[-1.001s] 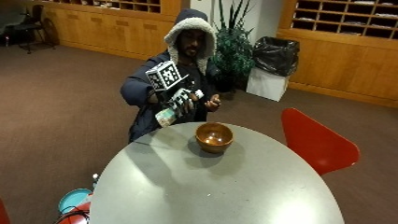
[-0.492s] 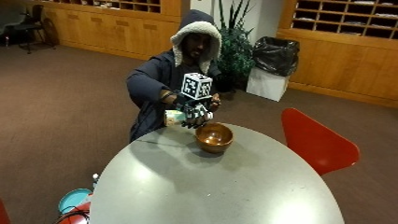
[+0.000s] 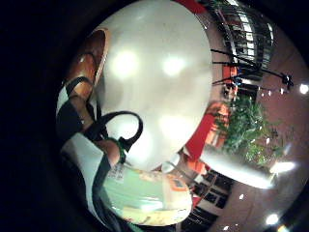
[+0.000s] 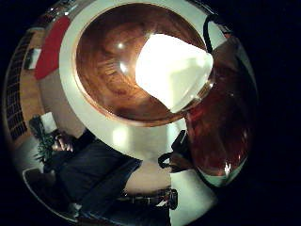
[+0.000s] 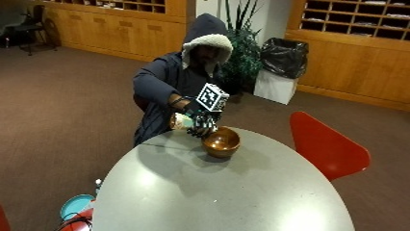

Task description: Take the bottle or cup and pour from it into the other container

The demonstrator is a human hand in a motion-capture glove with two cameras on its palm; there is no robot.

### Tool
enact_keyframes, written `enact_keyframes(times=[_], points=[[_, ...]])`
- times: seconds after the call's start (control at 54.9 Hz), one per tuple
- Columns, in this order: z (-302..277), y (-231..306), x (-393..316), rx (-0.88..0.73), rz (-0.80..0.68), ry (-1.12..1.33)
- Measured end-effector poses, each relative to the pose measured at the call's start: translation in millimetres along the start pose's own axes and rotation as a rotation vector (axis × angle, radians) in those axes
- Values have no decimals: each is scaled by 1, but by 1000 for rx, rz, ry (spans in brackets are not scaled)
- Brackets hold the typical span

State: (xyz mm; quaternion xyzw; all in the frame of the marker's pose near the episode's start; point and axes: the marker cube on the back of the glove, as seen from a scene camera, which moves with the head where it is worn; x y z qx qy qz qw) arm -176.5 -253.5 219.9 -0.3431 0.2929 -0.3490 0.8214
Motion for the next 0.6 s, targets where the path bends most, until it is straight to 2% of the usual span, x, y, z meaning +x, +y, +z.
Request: enact_keyframes(times=[0.036,0.073,0.291,0.601], points=[[-2,-6,-5,2,157,-80],[-3,-9,-6,3,226,-108],[-5,-11,0,6,265,-119],[-6,-10,-14,5,240,-137]])
